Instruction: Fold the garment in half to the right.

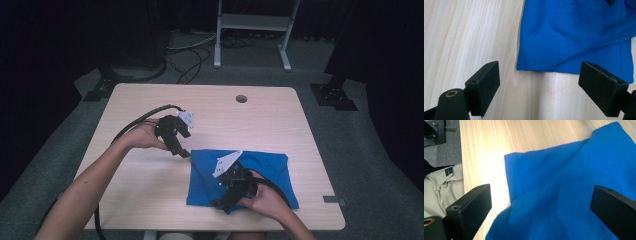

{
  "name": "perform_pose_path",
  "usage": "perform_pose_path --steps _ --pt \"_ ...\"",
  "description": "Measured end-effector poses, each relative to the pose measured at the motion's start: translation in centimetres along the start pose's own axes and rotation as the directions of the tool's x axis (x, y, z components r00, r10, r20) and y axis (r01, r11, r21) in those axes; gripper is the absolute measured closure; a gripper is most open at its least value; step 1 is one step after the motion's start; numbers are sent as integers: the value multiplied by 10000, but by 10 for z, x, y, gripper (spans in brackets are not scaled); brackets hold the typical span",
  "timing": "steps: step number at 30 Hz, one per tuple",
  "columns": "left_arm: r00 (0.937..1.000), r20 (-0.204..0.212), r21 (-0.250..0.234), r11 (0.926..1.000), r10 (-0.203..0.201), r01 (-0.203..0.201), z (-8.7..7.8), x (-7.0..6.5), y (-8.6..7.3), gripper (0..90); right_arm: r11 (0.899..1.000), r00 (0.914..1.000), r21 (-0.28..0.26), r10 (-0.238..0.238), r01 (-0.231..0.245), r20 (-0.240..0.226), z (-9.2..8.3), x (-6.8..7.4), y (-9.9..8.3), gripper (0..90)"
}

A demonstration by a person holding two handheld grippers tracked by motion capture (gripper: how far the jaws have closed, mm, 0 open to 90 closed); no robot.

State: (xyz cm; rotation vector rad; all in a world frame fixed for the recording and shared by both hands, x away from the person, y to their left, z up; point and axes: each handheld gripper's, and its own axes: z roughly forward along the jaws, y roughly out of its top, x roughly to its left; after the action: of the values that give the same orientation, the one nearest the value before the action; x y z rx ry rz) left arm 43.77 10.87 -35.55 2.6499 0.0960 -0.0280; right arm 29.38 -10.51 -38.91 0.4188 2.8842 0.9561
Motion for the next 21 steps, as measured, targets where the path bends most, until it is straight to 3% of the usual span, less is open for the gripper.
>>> perform_pose_path --steps 15,21 --pt "9980 593 248 9995 195 -210 26 8 1 167 9998 9996 -147 -148 145 -230 12 8 15 38" --pt "9973 695 130 9996 225 -234 31 11 1 167 9996 9994 -153 -228 224 -254 17 10 20 56"
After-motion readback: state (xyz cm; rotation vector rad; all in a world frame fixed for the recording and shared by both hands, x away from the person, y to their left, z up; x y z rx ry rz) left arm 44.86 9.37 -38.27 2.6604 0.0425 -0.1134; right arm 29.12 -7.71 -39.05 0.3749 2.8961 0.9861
